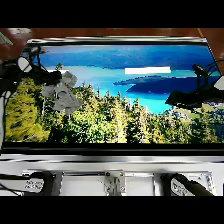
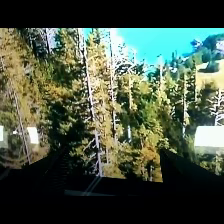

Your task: Fold the shirts.

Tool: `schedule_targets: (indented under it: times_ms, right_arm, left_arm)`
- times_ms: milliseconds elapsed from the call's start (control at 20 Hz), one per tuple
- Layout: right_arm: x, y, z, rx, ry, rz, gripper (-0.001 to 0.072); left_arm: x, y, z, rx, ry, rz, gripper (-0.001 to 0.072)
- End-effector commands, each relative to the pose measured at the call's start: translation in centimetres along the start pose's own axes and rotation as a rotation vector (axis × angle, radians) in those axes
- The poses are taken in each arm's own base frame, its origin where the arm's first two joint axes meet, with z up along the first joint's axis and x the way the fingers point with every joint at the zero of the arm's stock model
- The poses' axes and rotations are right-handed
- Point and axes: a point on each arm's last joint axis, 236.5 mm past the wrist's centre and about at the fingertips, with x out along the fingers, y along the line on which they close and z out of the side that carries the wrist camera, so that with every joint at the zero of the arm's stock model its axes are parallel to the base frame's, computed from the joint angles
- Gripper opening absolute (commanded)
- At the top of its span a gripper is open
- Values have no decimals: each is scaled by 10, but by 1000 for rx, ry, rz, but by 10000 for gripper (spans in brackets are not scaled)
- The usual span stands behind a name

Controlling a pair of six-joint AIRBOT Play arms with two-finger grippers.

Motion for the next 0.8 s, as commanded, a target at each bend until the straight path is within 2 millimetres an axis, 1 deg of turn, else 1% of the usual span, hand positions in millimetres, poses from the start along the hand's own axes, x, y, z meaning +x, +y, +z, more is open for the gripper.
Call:
schedule_targets:
  times_ms: [0,50,100,150,250,350,450,550,650,700,750]
  right_arm:
    - [-13,6,-19,-78,91,11,683]
    - [-20,7,-22,-87,103,7,683]
    - [-28,8,-24,-99,102,-1,683]
    - [-36,8,-25,-107,88,-12,683]
    - [-52,5,-27,-128,45,-53,683]
    - [-68,5,-30,-141,8,-79,683]
    - [-76,6,-36,-146,9,-89,683]
    - [-76,6,-46,-139,46,-86,683]
    - [-76,6,-45,-139,44,-88,683]
    - [-76,6,-43,-139,33,-90,683]
    - [-76,4,-37,-140,12,-99,683]
  left_arm:
    - [-107,-95,2,210,-148,-184,36]
    - [-129,-126,-11,247,-150,-252,36]
    - [-142,-152,-27,284,-132,-310,36]
    - [-151,-179,-47,329,-97,-367,36]
    - [-153,-224,-86,425,-30,-442,36]
    - [-141,-261,-126,499,32,-493,36]
    - [-116,-290,-173,565,115,-523,36]
    - [-83,-312,-228,619,221,-529,36]
    - [-52,-328,-274,634,319,-520,42]
    - [-42,-336,-286,620,349,-523,235]
    - [-36,-341,-287,599,361,-522,657]
